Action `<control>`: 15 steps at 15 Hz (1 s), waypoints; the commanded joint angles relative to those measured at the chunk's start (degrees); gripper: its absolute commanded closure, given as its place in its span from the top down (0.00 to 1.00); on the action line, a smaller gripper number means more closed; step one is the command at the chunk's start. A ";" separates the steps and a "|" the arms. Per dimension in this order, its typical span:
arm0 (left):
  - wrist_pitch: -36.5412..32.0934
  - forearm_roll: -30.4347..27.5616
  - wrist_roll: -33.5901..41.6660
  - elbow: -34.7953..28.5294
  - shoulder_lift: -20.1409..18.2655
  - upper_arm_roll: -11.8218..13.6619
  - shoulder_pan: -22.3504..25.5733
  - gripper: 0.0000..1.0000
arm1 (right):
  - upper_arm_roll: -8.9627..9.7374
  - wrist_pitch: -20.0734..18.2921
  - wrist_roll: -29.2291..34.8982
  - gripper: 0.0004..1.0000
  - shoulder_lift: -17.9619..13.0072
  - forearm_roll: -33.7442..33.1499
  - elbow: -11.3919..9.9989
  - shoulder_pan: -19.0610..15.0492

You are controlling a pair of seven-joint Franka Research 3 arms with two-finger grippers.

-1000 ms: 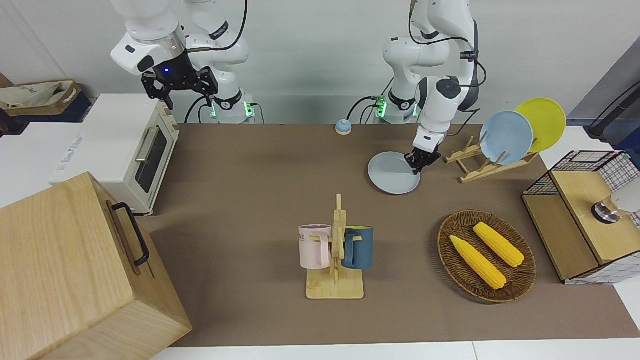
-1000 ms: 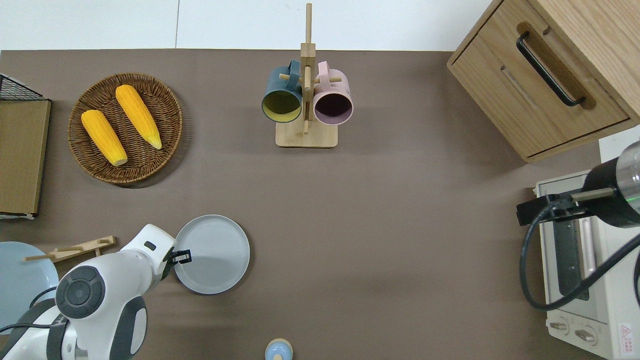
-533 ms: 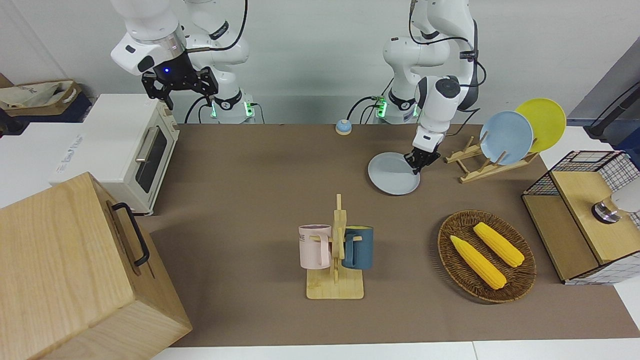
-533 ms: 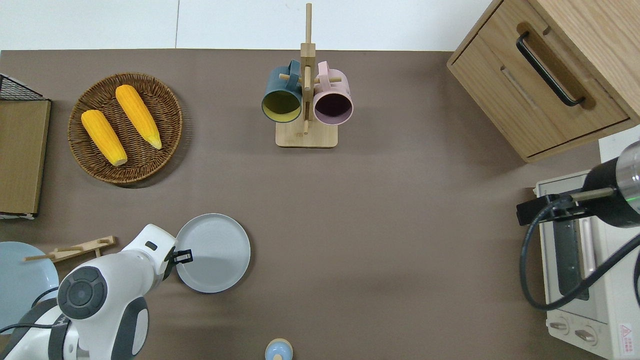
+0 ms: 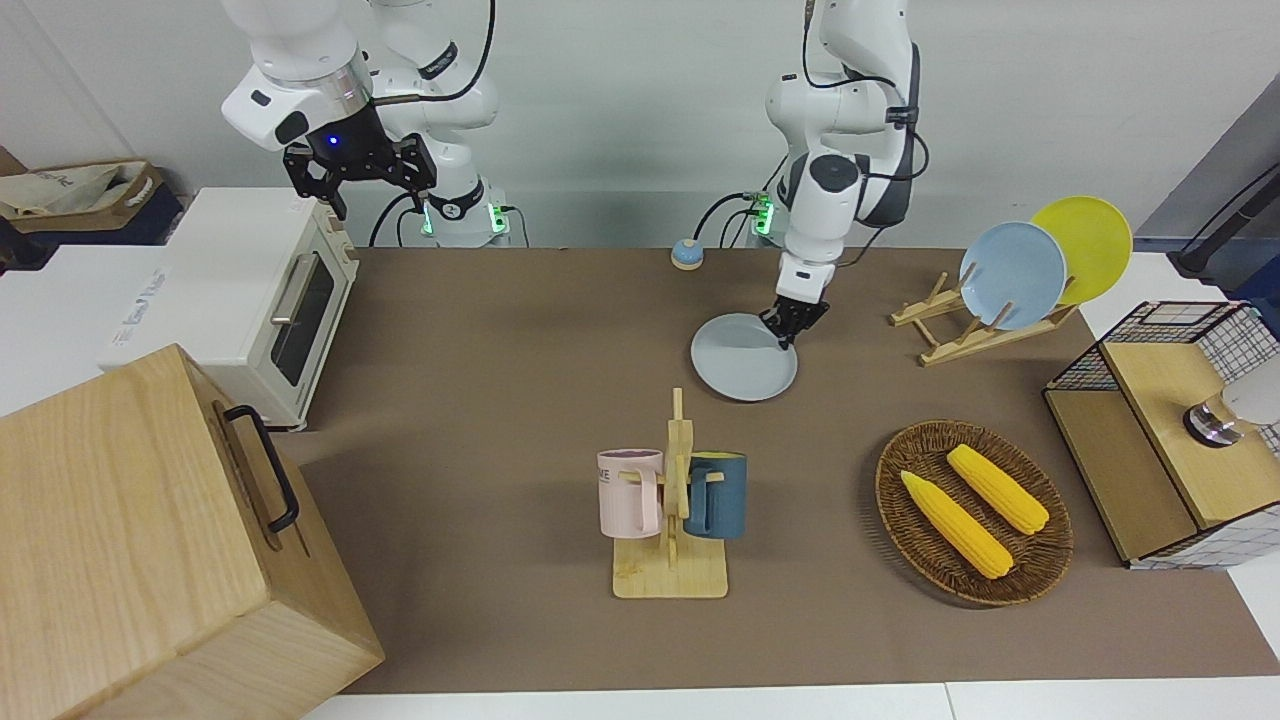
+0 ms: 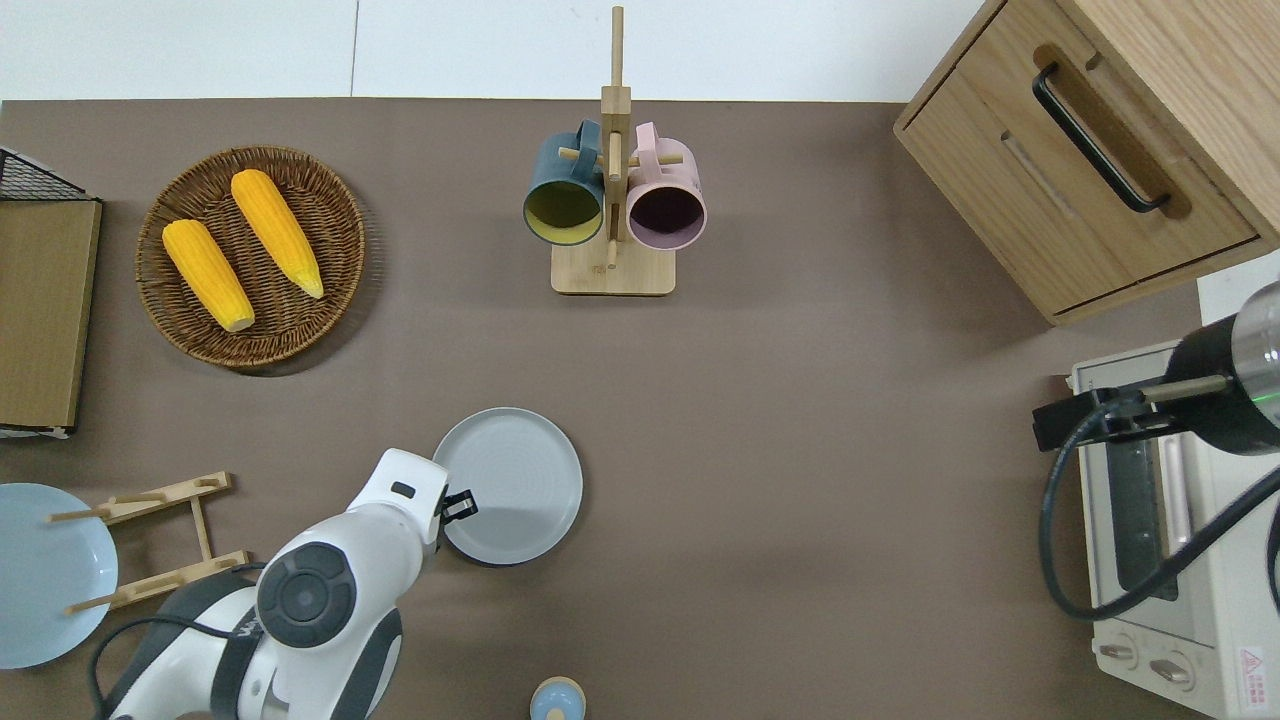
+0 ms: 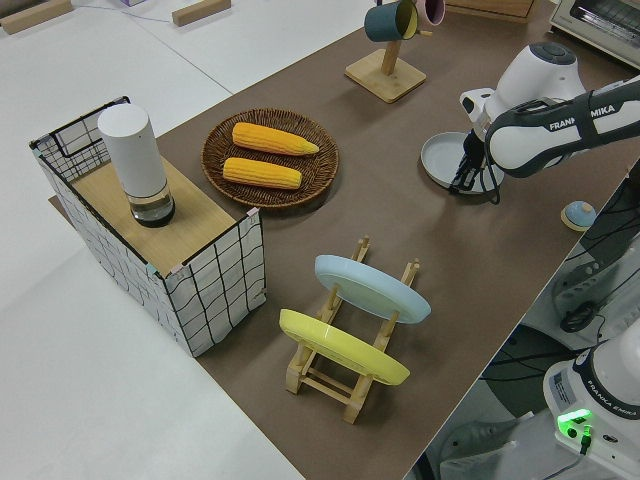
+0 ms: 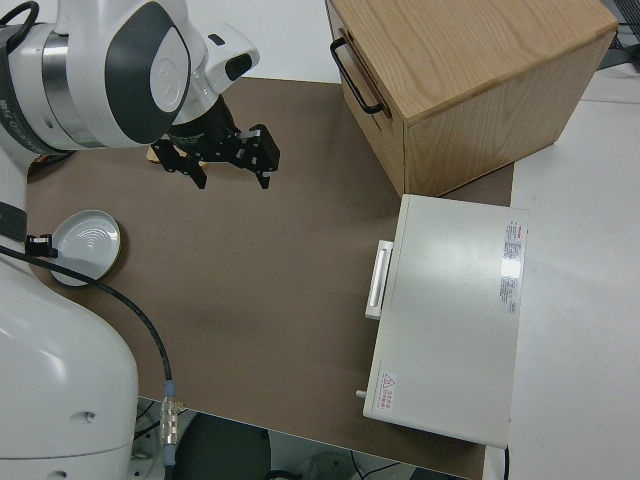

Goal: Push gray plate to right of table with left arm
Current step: 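Push the gray plate with the left gripper across the table toward the toaster oven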

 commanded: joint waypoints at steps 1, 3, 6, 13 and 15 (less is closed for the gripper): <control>0.91 -0.25 -9.35 4.57 6.26 -5.10 -1.16 0.00 | 0.92 -0.89 0.75 0.98 -0.14 0.25 0.53 -1.07; 0.82 -0.16 -14.36 6.67 7.84 -7.74 -1.77 0.00 | 0.92 -0.89 0.66 0.98 -0.14 0.25 0.53 -1.07; 0.73 0.98 -21.40 9.57 9.94 -8.54 -5.37 0.00 | 0.92 -0.89 0.66 0.98 -0.14 0.25 0.53 -1.07; -1.28 16.98 -45.49 18.80 17.86 -8.54 -13.72 0.00 | 0.92 -0.89 0.66 0.98 -0.14 0.25 0.53 -1.07; -4.87 17.07 -46.37 22.31 19.62 -8.54 -14.78 0.00 | 0.92 -0.89 0.66 0.98 -0.14 0.25 0.53 -1.07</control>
